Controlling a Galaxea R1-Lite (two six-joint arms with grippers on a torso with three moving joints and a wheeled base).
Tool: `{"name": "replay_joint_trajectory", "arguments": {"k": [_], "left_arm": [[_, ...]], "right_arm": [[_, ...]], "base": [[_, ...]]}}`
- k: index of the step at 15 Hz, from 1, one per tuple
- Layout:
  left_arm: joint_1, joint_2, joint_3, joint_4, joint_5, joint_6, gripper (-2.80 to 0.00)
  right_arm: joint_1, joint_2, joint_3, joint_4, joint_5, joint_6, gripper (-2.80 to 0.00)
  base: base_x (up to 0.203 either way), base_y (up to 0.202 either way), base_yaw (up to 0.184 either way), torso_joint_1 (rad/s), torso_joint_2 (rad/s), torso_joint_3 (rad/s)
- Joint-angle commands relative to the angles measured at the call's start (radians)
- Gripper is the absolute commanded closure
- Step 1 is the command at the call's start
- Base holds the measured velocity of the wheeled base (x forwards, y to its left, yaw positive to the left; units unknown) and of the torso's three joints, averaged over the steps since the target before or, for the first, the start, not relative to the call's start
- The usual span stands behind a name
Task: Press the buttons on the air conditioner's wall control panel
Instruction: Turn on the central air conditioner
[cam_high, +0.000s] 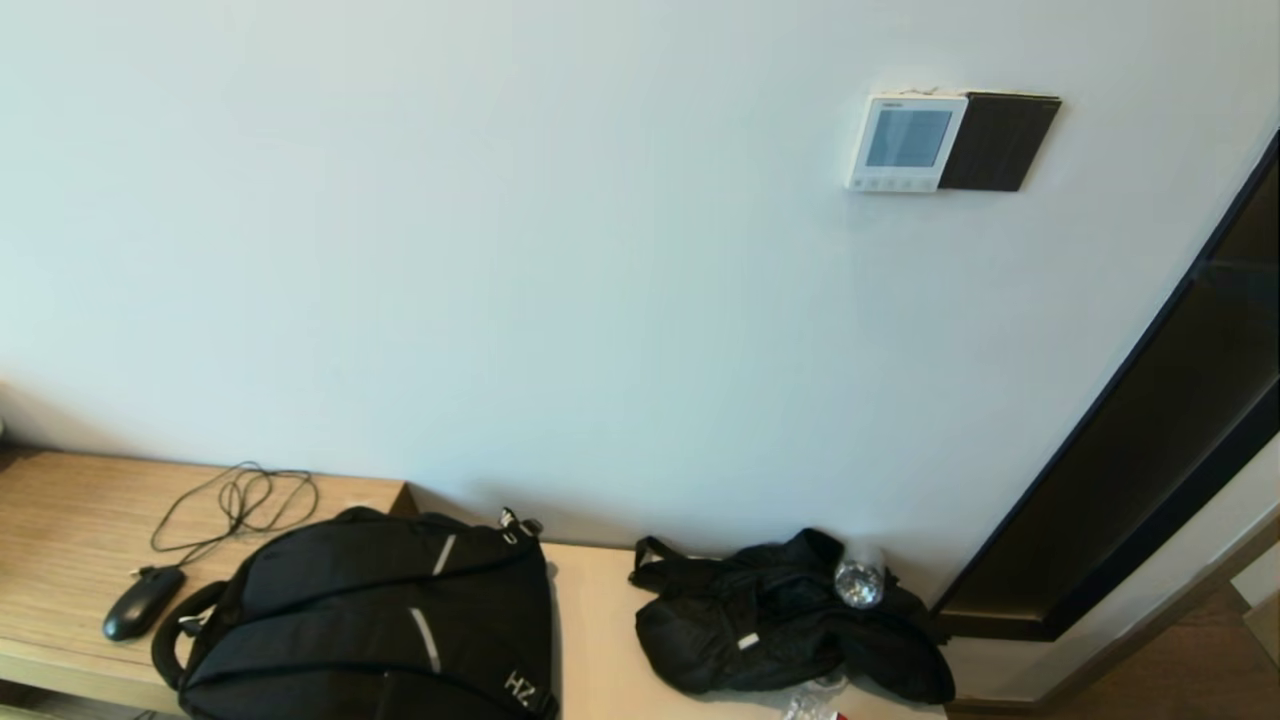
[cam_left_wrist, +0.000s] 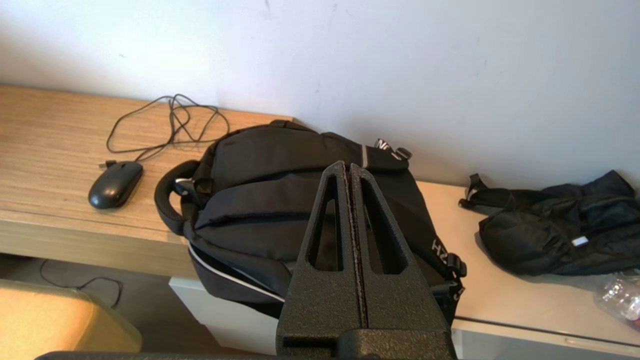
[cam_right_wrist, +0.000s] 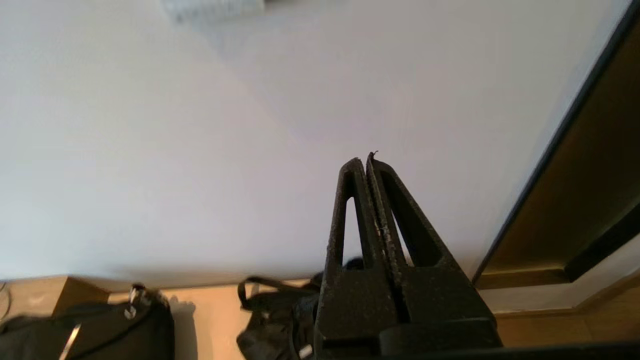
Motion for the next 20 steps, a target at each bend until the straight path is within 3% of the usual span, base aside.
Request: {"name": "replay_joint_trajectory", "arguments": {"k": [1,4,9,20], "left_arm": [[0.0,0.0,0.0,0.002,0.001,-0.001,0.0],[0.0,0.0,0.0,-0.001,0.001,-0.001,0.0],[0.0,0.0,0.0,0.0,0.001,-0.001,0.0],[0.0,0.0,0.0,0.002,0.001,-0.001,0.0]], "right_arm": [[0.013,0.277,-0.197,-0.004,-0.049,0.006,0.0],[0.05,0.448,-0.41,-0.006,-0.132,0.01,0.0],[0.129,0.584,-0.578,-0.004,-0.212,0.0,0.0],[0.147,0.664,-0.657,-0.005,-0.247,-0.04,0.0]], "base": [[0.0,0.0,0.0,0.0,0.0,0.0],[0.0,0.0,0.0,0.0,0.0,0.0],[0.0,0.0,0.0,0.0,0.0,0.0],[0.0,0.0,0.0,0.0,0.0,0.0]]}}
